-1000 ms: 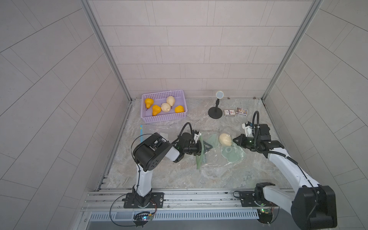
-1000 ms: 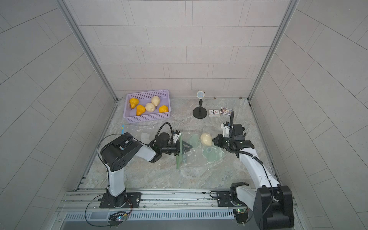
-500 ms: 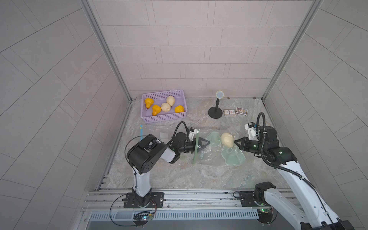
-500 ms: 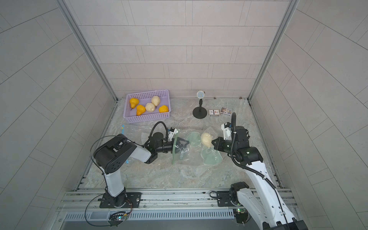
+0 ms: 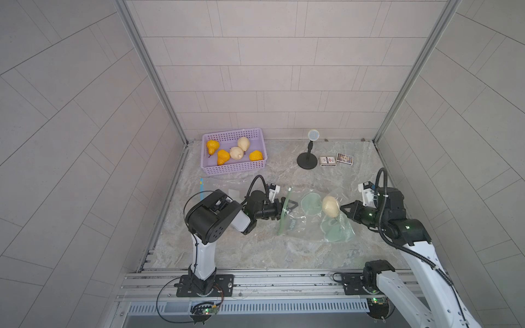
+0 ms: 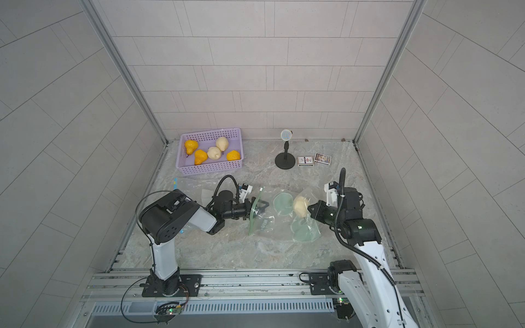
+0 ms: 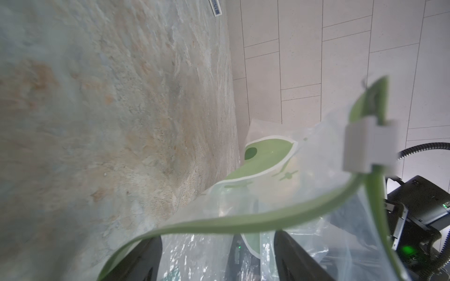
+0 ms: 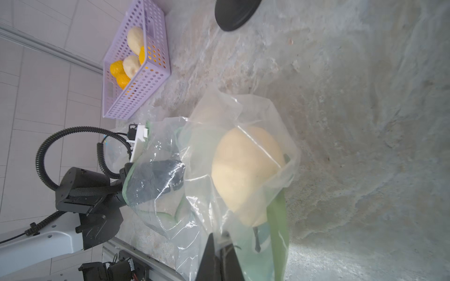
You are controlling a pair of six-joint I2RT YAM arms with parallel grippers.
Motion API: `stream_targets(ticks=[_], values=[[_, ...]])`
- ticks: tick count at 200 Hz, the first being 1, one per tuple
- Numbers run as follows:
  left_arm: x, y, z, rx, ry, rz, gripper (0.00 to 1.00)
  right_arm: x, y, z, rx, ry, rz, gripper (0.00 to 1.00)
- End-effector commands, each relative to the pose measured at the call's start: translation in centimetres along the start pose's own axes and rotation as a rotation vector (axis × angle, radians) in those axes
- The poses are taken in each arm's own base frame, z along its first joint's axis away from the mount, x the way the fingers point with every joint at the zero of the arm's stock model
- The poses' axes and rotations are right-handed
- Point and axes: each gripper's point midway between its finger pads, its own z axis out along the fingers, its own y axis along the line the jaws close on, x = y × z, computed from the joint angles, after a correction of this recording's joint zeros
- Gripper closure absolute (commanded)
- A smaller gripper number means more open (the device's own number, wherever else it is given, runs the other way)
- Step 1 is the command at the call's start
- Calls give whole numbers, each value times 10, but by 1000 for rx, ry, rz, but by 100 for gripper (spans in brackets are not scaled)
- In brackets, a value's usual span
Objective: Open the zip-top bag and take out the pear
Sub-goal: Adjust the zipper food storage bag at the center of the board.
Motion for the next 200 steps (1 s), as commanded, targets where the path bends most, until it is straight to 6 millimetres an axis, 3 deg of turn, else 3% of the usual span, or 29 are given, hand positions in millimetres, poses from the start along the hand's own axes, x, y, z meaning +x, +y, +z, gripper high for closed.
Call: stream_targets(ticks=[1, 38, 72, 89, 110, 136, 160, 200], values=[[-2, -14, 2, 70, -4, 22, 23, 13, -7, 8, -18, 29, 27, 100], [11, 27, -4, -32, 17, -55, 24, 15, -14, 5, 25, 31, 1, 100], [11, 25, 9, 8, 32, -83, 26, 16, -17, 13, 25, 51, 10, 100], [22, 43, 9, -84, 68, -82, 30, 13, -16, 12, 28, 46, 0, 100], [39, 81, -5, -271, 107, -80, 36, 1, 7, 0, -44, -2, -55, 100], [52, 120, -26, -488, 147, -42, 38, -21, 40, -32, -98, -109, -147, 100], [58, 133, -35, -578, 186, -5, 39, -29, 62, -48, -153, -124, -170, 100], [59, 142, -46, -668, 208, 27, 41, -35, 75, -51, -203, -138, -180, 100]])
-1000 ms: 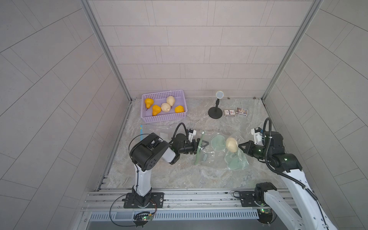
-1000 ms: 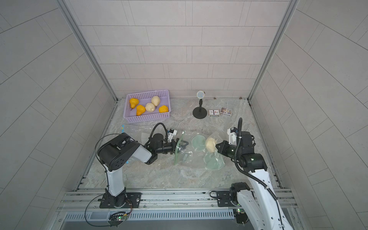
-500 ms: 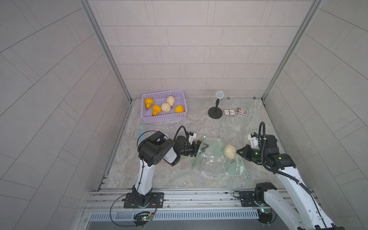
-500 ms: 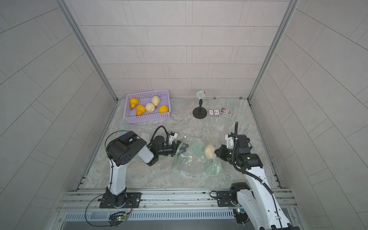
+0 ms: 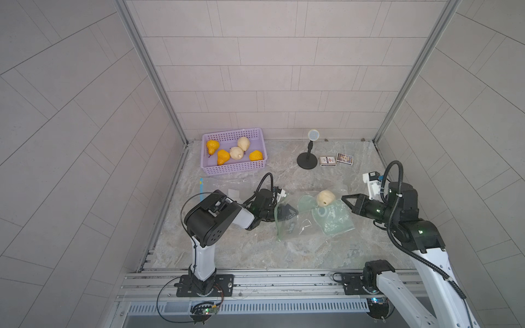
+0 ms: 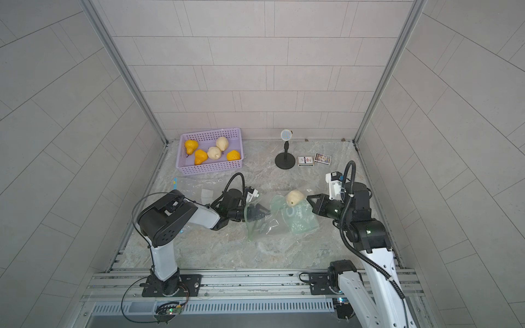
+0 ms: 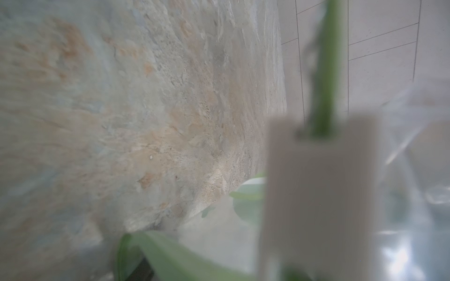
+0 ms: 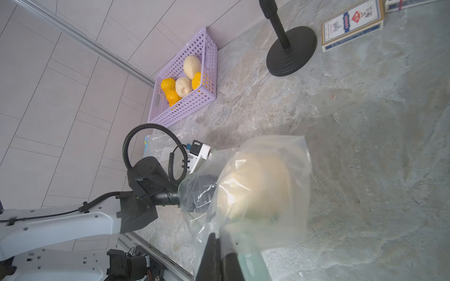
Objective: Open the zip-top bag and take out the pear
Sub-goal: Adjust the zipper food storage bag at the center of the board.
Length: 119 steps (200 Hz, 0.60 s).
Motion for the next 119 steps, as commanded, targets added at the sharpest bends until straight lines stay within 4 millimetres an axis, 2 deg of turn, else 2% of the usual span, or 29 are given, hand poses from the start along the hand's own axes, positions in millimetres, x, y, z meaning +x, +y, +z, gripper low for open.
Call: stream_targets(ticks=[1, 54, 69, 89, 110, 119], values=[[65, 98, -18, -378, 160, -130, 41, -6, 11, -1, -46, -13, -28, 100], [64, 95, -14, -312, 111, -163, 41, 1, 9, -14, -4, -20, -60, 100], [61, 90, -11, -283, 97, -174, 41, 13, -25, -17, 180, 26, -27, 100], [59, 89, -10, -277, 91, -177, 41, 40, -78, -19, 416, 104, 44, 100], [60, 91, -11, -286, 91, -177, 41, 49, -104, -17, 496, 61, 90, 99], [61, 91, -10, -283, 96, -178, 41, 46, -110, -17, 521, 30, 108, 86]])
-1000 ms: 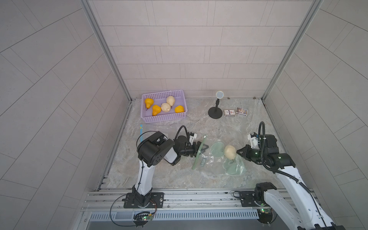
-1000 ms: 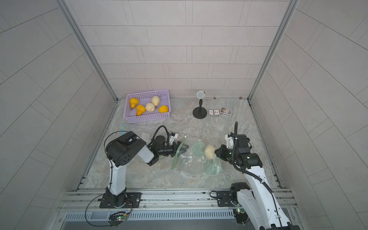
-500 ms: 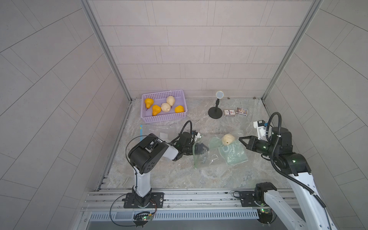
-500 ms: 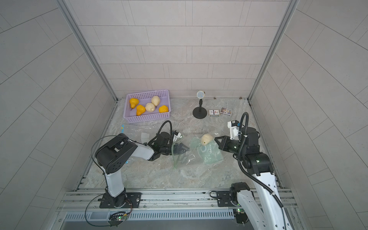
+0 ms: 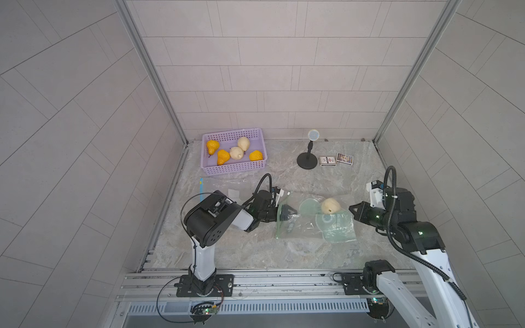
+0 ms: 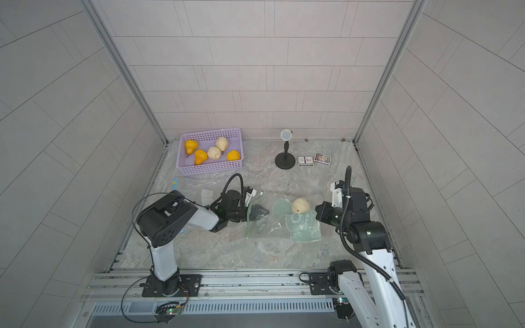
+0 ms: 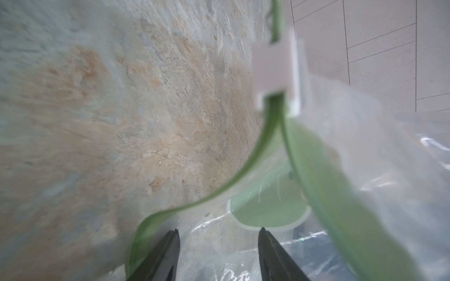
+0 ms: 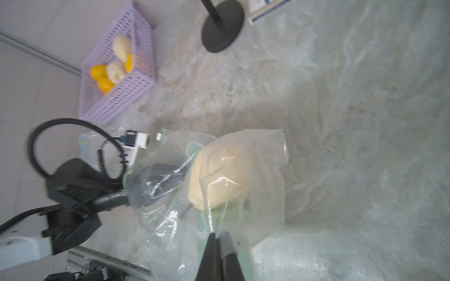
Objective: Open the zip-top bag and take out the pear
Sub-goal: Adjust the zipper food storage bag at the center of the board.
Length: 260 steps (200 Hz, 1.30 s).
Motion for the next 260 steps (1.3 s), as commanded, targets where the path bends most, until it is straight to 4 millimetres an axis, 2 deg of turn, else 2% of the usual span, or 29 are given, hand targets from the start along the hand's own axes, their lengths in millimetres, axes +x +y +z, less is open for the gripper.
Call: stream_targets(ticks=[1, 26, 40, 58, 79, 96, 105, 148, 157, 164, 178, 190, 204, 217, 220, 235, 260], values=[[65, 86, -11, -294, 148, -198, 41, 8, -41, 4, 188, -26, 66, 84], [68, 88, -10, -289, 153, -204, 41, -7, -53, 11, 244, -91, 101, 50], [68, 87, -9, -282, 157, -205, 41, -13, -51, 19, 227, -90, 127, 42], [69, 87, -9, -275, 156, -207, 41, -22, -65, 26, 273, -126, 150, 35], [70, 86, -8, -263, 159, -213, 41, -22, -82, 39, 274, -107, 205, 33], [71, 86, -7, -256, 162, -218, 41, -14, -98, 49, 283, -62, 247, 32], [71, 87, -6, -254, 163, -216, 41, 0, -106, 60, 278, -31, 277, 32], [72, 86, -3, -232, 163, -229, 41, 14, -103, 88, 173, 6, 281, 31], [71, 85, -3, -231, 161, -230, 41, 14, -99, 94, 139, 20, 282, 33], [71, 85, -3, -229, 160, -230, 41, 15, -97, 99, 122, 45, 281, 38], [70, 84, -4, -224, 158, -230, 41, 15, -85, 105, 47, 80, 274, 62], [69, 83, -4, -223, 156, -229, 41, 5, -67, 104, -47, 70, 271, 85], [69, 83, -4, -224, 156, -229, 41, -10, -43, 90, -120, 42, 228, 100], [68, 83, -4, -221, 155, -229, 41, -23, -20, 67, -150, 5, 161, 100], [68, 83, -4, -222, 155, -230, 41, -31, -13, 59, -156, -19, 139, 100], [67, 83, -4, -219, 152, -233, 41, -39, 6, 36, -170, -43, 91, 100], [65, 83, -2, -202, 140, -246, 41, -40, 26, 19, -236, -30, 89, 100]])
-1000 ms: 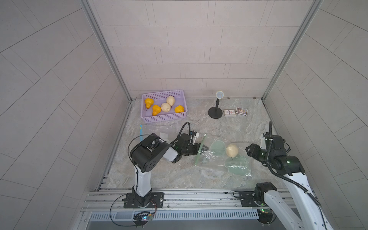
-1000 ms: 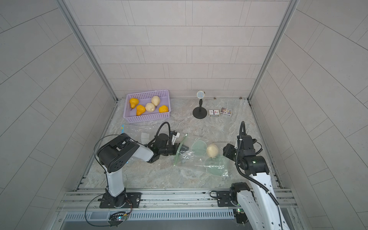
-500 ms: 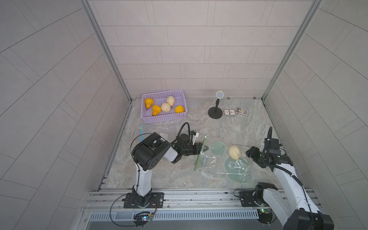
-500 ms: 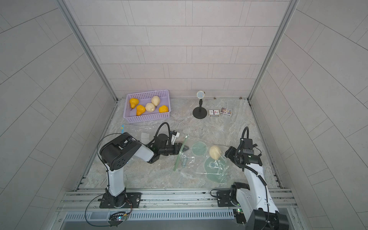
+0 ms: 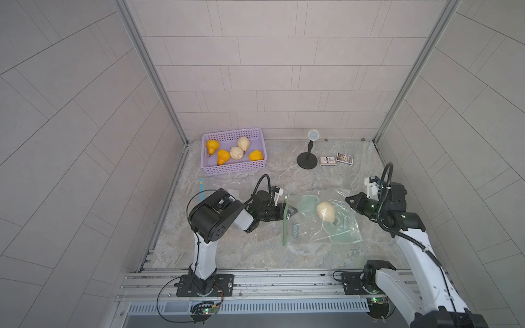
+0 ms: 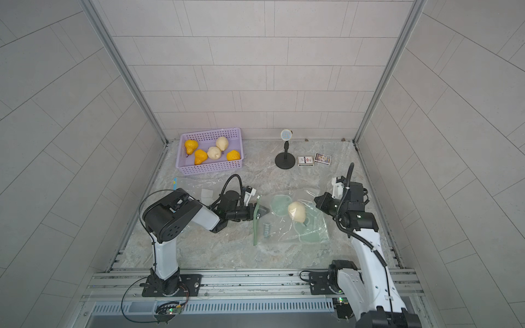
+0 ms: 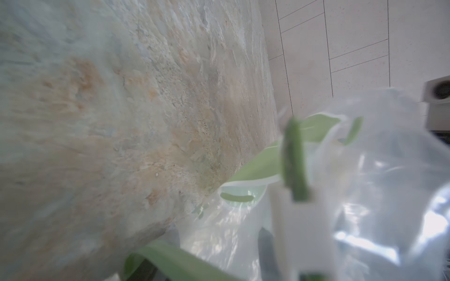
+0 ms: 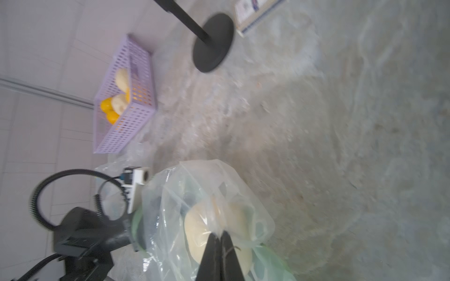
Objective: Open the zip-top bag and take out the pear
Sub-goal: Adjust the zipper food storage bag at the center of the board.
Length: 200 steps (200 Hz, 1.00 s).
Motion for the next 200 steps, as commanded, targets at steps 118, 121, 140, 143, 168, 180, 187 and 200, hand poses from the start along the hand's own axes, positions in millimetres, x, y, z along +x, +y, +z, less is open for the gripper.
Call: stream_targets(ticks=[118, 121, 140, 143, 168, 180, 187, 200], values=[[78, 74, -15, -173, 172, -277, 26, 11, -46, 30, 201, 115, 32, 54], [77, 73, -15, -169, 171, -277, 26, 8, -45, 29, 202, 107, 30, 53], [78, 70, -15, -153, 176, -280, 22, -9, -38, 19, 219, 52, 2, 45], [78, 69, -16, -151, 178, -279, 22, -11, -37, 17, 222, 43, -2, 45], [84, 67, -20, -157, 208, -268, 20, -29, -28, -11, 279, -35, -50, 41], [87, 66, -24, -171, 226, -256, 19, -34, -23, -27, 303, -65, -73, 40], [89, 66, -26, -180, 237, -247, 18, -35, -17, -36, 298, -80, -87, 40], [93, 65, -30, -200, 261, -227, 17, -27, 3, -42, 204, -64, -100, 39]])
